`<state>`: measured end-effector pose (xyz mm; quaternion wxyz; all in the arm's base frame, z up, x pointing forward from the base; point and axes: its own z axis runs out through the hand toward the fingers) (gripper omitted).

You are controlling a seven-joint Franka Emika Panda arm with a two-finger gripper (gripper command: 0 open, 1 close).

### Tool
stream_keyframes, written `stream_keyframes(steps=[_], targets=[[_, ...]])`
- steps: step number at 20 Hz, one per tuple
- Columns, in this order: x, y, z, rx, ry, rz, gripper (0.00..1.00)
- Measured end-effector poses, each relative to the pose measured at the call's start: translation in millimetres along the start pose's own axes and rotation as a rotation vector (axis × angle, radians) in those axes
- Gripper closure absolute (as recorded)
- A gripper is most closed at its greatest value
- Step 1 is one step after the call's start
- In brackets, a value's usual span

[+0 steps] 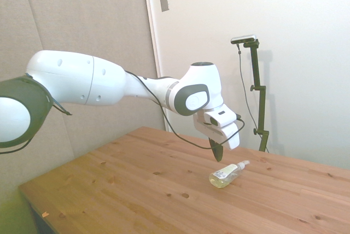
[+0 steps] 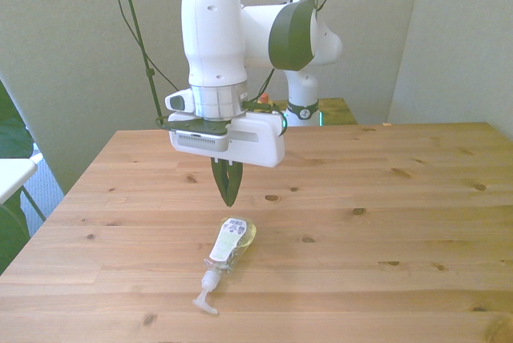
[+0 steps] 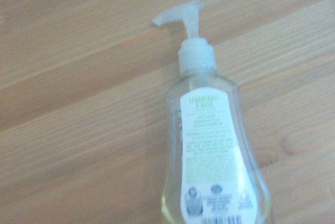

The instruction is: Knock down the sanitizer

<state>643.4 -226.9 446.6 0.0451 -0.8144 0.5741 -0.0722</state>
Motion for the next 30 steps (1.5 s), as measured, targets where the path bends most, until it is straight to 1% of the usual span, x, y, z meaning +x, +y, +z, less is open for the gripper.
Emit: stream_keyframes(steps=[6,10,15,21,30], targets=[[-49.2,27.0,-22.3,-0.004,-0.048,-0.075,0.00],[-73.9,42.9,-29.7,-0.008,-0.070,-0.101,0.00],[-96.4,57.3,-29.4,-0.020,-0.093,-0.135,0.00],[-120.6,72.7,-35.7,-0.034,-0.092,-0.172,0.00],[-147.1,84.1,-39.9,-0.034,-0.100,-0.203,0.00]])
